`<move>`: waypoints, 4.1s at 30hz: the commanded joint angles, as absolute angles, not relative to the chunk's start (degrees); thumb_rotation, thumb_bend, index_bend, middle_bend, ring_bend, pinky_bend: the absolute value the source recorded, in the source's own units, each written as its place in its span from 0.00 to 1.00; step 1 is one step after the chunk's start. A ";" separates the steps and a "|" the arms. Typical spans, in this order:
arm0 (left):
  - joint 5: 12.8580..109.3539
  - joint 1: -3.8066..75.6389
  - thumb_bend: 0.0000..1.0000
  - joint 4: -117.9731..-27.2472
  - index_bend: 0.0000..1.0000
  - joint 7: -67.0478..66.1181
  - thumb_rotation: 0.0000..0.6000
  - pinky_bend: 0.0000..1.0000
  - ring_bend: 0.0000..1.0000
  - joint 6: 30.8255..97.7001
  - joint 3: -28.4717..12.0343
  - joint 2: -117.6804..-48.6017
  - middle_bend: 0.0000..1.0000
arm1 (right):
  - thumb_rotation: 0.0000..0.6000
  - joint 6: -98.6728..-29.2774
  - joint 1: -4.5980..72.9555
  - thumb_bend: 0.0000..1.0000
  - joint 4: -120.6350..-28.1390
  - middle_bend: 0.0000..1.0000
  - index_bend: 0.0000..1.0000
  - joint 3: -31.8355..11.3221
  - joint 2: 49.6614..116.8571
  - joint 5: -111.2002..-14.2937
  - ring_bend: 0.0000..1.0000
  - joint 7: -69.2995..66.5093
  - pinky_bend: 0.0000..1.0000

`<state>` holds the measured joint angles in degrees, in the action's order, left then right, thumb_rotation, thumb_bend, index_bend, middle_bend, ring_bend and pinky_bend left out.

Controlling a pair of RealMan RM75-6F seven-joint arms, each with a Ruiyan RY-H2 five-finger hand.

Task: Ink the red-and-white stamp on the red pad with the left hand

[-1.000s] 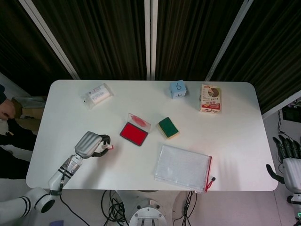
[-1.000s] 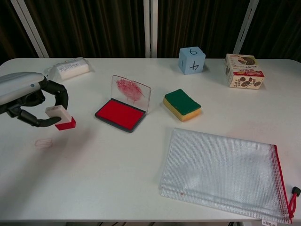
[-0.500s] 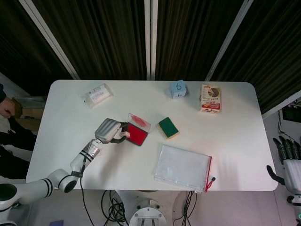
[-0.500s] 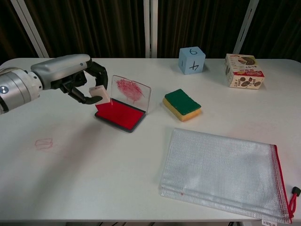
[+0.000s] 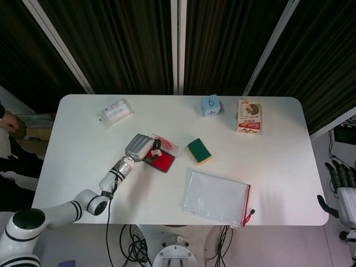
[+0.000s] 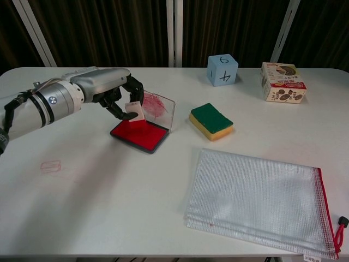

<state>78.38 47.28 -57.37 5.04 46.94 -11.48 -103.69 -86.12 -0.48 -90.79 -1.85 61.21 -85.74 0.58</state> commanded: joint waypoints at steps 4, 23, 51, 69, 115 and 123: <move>77.92 48.37 0.41 -54.72 0.64 4.81 1.00 1.00 1.00 45.88 -10.82 -105.56 0.67 | 1.00 -85.76 -0.24 0.22 -91.59 0.00 0.00 -1.93 60.94 -85.56 0.00 1.46 0.00; 76.93 48.44 0.42 -51.95 0.64 6.08 1.00 1.00 1.00 45.60 -9.72 -107.04 0.67 | 1.00 -85.56 -0.41 0.22 -90.99 0.00 0.00 -1.86 60.97 -85.06 0.00 0.79 0.00; 89.08 22.88 0.41 -65.58 0.64 17.81 1.00 1.00 1.00 73.70 4.43 -85.14 0.67 | 1.00 -84.86 0.56 0.22 -91.56 0.00 0.00 -1.46 62.06 -86.44 0.00 2.27 0.00; 92.67 21.70 0.41 -52.25 0.63 22.45 1.00 1.00 1.00 73.43 5.90 -94.13 0.67 | 1.00 -84.84 0.36 0.22 -92.44 0.00 0.00 -1.18 61.99 -86.20 0.00 3.54 0.00; 94.14 21.91 0.28 -54.53 0.30 17.26 1.00 0.98 0.95 72.85 6.06 -91.68 0.36 | 1.00 -84.27 0.41 0.22 -92.20 0.00 0.00 -1.40 61.76 -85.00 0.00 3.38 0.00; 92.96 17.44 0.15 -70.03 0.28 11.61 1.00 0.97 0.94 84.72 3.13 -77.46 0.35 | 1.00 -85.44 0.03 0.22 -93.23 0.00 0.00 -1.65 60.81 -85.31 0.00 2.83 0.00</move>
